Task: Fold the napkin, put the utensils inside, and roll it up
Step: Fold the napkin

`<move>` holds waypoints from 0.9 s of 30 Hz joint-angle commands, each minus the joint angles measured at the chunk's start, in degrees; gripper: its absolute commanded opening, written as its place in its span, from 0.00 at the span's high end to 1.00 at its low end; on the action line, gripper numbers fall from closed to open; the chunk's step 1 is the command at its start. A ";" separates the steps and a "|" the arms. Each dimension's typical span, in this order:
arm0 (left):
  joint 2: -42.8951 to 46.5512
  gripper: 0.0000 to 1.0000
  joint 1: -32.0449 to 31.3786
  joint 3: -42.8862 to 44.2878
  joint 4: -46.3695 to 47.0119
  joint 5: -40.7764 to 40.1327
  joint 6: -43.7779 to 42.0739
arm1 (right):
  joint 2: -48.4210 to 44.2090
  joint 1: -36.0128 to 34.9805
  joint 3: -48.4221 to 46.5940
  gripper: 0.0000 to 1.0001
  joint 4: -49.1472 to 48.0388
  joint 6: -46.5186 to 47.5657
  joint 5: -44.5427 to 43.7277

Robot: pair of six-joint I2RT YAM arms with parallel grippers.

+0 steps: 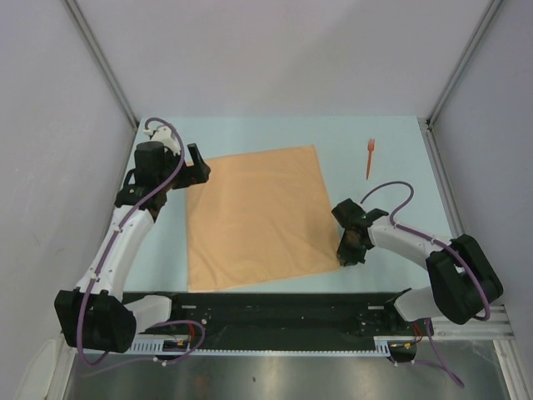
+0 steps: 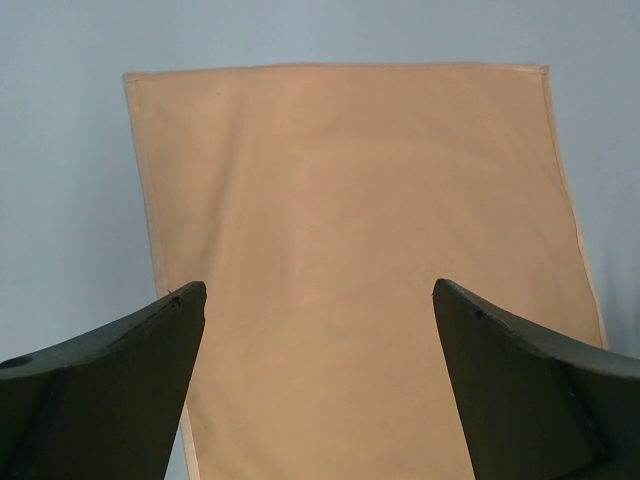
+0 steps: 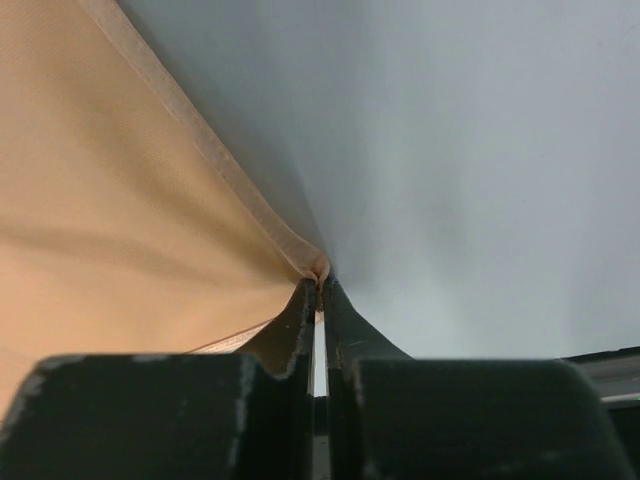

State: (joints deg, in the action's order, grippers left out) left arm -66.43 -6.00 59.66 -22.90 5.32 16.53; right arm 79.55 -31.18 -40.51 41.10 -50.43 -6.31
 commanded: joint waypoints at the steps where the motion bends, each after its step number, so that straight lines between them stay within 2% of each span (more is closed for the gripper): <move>1: -0.10 0.00 -0.06 1.69 1.01 1.18 0.78 | -0.27 3.05 0.79 1.00 0.38 2.08 -5.47; 16: -0.80 0.00 -0.06 1.43 1.27 2.24 1.13 | -10.99 18.61 -7.56 1.00 10.74 12.99 -8.10; 20: -0.89 0.00 -0.06 1.34 1.27 2.41 1.31 | -8.72 18.00 -13.00 1.00 12.25 14.13 -7.15; 23: -0.98 0.00 -0.06 1.34 1.45 2.41 1.48 | -4.43 14.32 -19.15 1.00 11.81 13.70 -7.05; 26: -0.72 0.00 -0.06 1.25 1.36 2.33 1.48 | 0.94 8.17 -26.88 1.00 10.58 13.00 -7.41; 27: -0.71 0.00 -0.06 1.25 1.45 2.32 1.48 | 5.48 4.58 -28.73 1.00 9.10 12.91 -6.97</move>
State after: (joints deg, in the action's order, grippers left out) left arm -67.40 -6.00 59.66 -22.85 6.55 17.06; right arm 77.14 -19.09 -61.21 52.77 -37.60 -12.97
